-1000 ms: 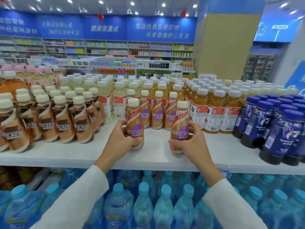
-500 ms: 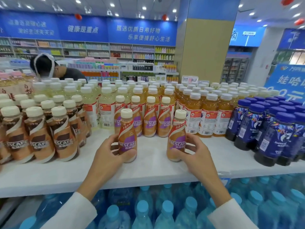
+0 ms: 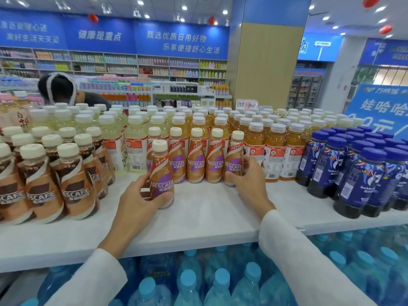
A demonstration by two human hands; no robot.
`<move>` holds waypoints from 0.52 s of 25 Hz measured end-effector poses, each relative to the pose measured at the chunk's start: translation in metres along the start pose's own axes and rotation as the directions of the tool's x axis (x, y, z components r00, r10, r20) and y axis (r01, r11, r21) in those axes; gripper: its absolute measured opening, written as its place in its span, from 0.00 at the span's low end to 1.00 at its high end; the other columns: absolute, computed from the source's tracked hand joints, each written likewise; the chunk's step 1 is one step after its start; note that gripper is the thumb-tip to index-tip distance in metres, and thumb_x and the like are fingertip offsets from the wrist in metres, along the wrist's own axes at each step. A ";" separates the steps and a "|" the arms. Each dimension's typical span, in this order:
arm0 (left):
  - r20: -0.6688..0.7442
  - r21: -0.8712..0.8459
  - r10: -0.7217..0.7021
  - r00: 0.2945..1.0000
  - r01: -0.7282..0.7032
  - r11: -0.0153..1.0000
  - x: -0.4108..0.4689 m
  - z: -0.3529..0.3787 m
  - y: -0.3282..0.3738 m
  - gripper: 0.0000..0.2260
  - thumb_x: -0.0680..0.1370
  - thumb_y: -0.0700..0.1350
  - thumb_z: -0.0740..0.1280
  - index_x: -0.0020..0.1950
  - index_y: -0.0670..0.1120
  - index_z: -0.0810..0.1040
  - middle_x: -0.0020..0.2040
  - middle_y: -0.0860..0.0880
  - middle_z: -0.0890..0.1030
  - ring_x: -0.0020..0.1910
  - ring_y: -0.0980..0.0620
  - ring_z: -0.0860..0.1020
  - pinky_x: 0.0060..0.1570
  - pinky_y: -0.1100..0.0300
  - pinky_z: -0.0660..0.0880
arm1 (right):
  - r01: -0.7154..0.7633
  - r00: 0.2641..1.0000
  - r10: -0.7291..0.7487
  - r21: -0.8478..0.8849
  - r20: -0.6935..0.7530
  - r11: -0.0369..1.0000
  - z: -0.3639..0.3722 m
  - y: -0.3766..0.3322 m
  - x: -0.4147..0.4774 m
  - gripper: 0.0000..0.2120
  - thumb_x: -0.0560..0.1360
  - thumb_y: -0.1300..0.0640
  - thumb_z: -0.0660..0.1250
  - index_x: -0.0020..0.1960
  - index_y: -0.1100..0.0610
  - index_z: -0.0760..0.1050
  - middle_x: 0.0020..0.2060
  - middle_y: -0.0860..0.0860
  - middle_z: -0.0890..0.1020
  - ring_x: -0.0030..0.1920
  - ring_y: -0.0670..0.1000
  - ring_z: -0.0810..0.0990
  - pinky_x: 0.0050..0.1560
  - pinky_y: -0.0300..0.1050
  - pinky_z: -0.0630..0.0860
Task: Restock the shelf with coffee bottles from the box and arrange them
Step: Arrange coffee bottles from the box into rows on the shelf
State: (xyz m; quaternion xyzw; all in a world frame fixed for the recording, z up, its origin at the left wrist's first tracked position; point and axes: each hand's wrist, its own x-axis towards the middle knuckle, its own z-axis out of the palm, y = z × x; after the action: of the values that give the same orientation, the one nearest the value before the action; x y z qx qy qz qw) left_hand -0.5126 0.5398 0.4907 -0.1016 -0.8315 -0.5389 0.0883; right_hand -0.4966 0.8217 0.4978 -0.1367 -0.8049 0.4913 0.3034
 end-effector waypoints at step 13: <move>-0.005 0.001 -0.009 1.000 0.009 1.000 -0.001 0.001 -0.002 0.33 0.72 0.54 0.76 0.75 0.53 0.69 0.66 0.50 0.78 0.56 0.51 0.79 0.50 0.59 0.76 | 0.067 0.987 -0.080 -0.091 -0.142 0.994 0.013 0.010 0.004 0.31 0.72 0.55 0.77 0.73 0.50 0.70 0.62 0.49 0.74 0.62 0.50 0.75 0.66 0.51 0.76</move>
State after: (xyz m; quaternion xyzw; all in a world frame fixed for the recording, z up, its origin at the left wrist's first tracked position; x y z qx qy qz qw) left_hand -0.5126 0.5398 0.4882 -0.0962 -0.8320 -0.5392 0.0880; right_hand -0.5085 0.8192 0.4857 -0.1552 -0.8055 0.4335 0.3730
